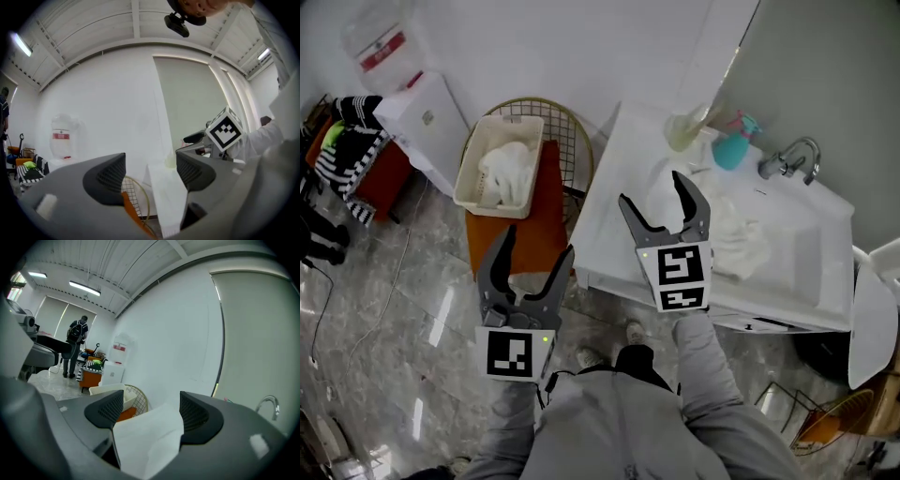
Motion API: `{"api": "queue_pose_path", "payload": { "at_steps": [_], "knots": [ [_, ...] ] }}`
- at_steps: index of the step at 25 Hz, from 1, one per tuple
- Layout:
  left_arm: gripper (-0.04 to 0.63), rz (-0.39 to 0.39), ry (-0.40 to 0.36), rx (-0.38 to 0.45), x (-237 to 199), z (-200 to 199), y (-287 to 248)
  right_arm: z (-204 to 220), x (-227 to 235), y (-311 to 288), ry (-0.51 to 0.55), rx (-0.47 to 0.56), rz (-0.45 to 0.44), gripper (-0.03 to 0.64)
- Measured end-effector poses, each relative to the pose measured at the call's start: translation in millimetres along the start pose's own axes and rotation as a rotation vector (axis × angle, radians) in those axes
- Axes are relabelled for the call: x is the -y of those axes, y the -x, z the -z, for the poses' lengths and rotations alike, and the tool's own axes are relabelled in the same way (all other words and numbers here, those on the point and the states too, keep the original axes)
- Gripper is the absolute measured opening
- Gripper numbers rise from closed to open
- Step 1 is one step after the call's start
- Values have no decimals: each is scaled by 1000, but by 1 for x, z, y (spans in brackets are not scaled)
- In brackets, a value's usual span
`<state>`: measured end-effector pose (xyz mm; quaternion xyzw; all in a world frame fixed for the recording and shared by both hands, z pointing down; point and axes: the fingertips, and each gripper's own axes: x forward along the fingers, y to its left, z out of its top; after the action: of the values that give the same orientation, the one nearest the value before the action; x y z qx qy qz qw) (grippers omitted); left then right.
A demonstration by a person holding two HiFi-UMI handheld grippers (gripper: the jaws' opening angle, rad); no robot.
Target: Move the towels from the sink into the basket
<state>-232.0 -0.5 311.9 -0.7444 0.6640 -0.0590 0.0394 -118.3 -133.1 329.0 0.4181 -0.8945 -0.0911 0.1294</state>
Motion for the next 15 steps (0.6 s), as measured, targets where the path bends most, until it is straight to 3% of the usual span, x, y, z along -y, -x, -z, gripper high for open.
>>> {"api": "queue_pose_path", "payload": {
  "at_steps": [6,15],
  "knots": [
    [368,97,9,0,49,-2,-32,67,57,31,15,-148,5,354],
    [368,122,27,-40,95,6,-73,171,110,46,7,-363,-54,359]
  ]
}}
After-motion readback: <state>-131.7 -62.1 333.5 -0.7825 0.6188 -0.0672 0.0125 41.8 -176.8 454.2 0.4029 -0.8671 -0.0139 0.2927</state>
